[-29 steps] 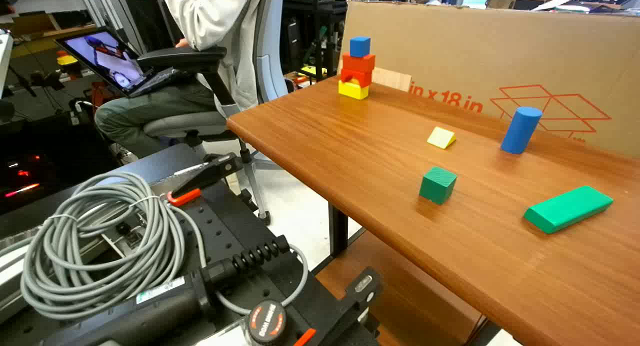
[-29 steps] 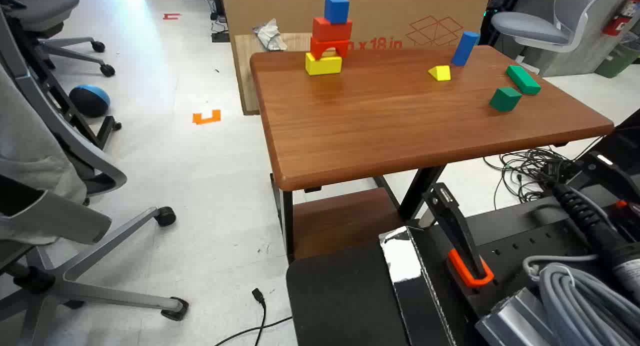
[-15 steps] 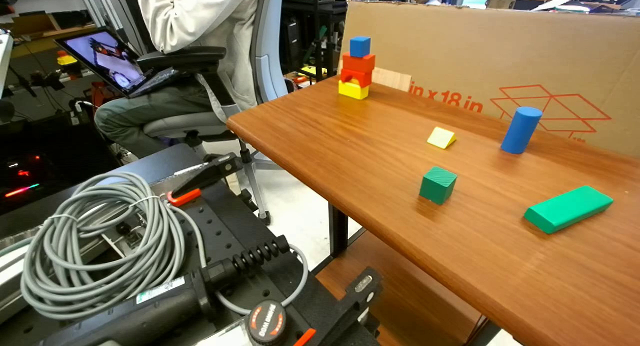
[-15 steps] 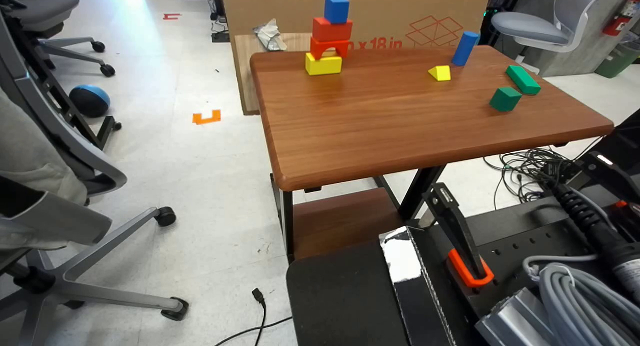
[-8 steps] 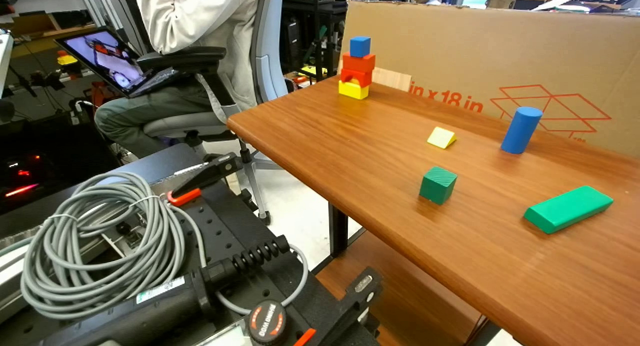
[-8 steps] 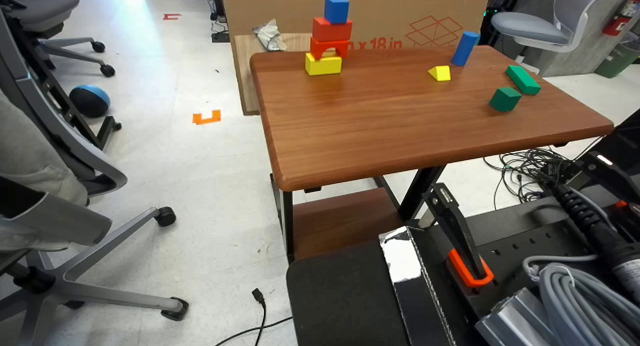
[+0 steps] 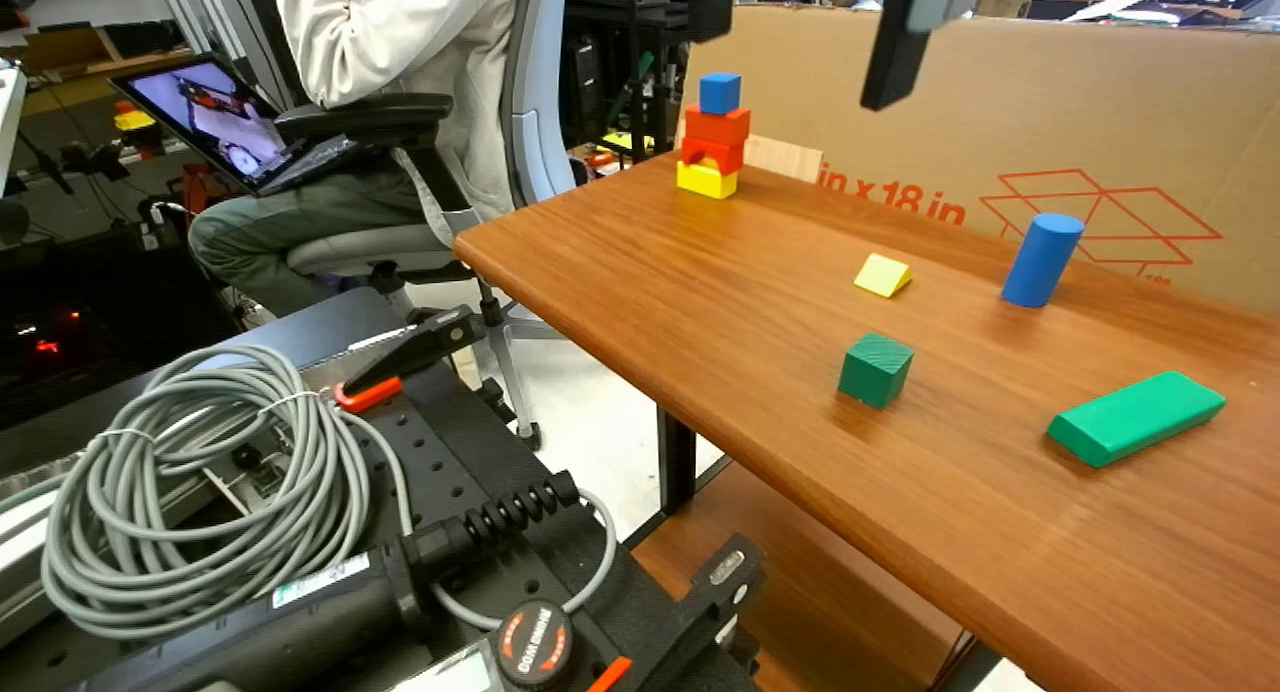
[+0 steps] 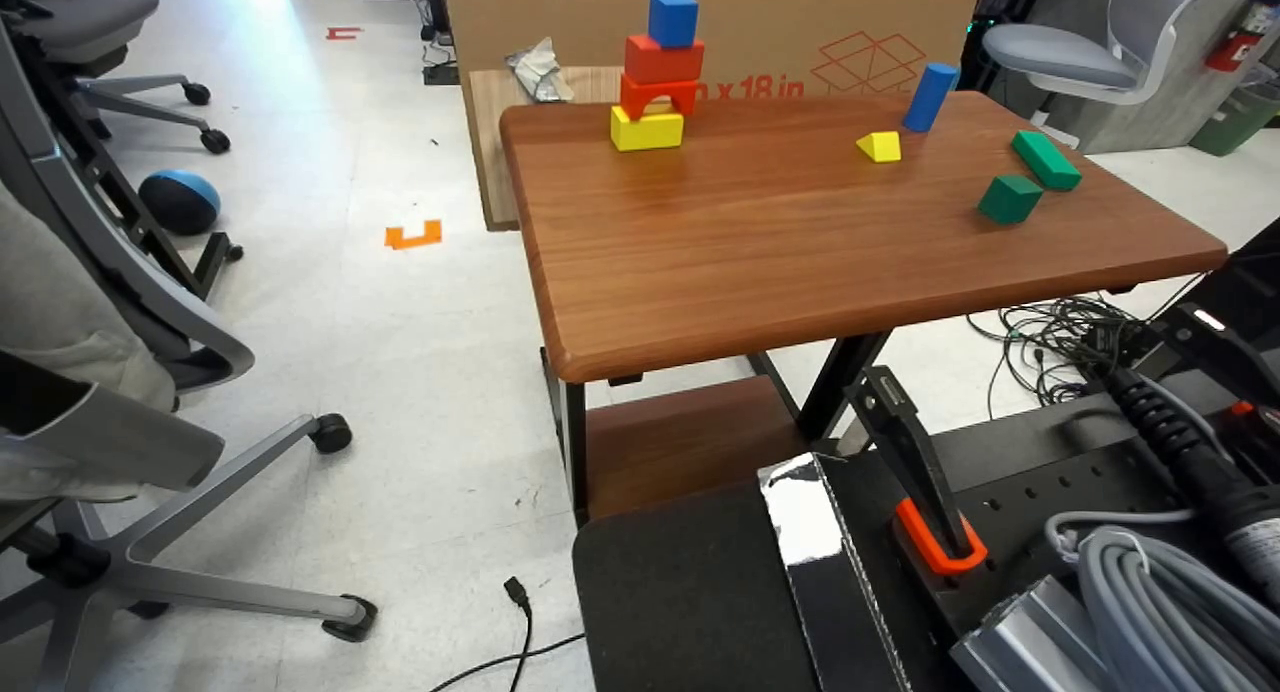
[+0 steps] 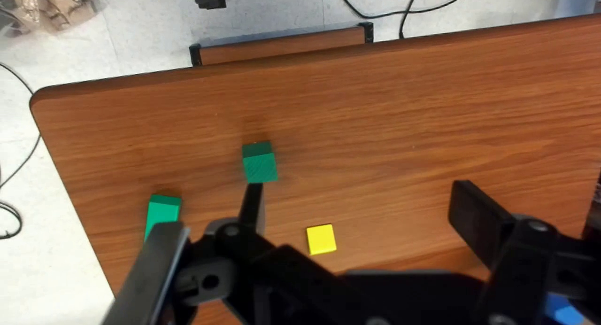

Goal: Put the green square block on the blue square block

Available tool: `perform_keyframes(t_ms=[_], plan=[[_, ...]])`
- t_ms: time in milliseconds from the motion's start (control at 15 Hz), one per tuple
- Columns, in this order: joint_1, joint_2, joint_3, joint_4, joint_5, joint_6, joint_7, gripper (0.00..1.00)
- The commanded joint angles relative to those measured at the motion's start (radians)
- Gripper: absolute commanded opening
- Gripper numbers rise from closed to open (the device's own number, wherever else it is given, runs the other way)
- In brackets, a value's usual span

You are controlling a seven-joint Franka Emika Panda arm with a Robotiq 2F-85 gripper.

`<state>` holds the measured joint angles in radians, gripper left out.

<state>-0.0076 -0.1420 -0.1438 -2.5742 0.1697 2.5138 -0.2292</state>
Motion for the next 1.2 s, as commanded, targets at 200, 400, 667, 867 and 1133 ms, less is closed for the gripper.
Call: perform_keyframes(t_ms=[200,400,667,867,1133], plan=[[-0.050,0.286,0.021,0.218,0.010,-0.007,0.005,1.00],[-0.068,0.392,0.035,0.296,-0.007,-0.023,0.007,1.00],[-0.078,0.501,0.038,0.371,-0.048,-0.032,0.047,1.00],[-0.075,0.573,0.040,0.424,-0.085,-0.051,0.065,1.00],[-0.060,0.635,0.031,0.465,-0.166,-0.063,0.110,1.00]])
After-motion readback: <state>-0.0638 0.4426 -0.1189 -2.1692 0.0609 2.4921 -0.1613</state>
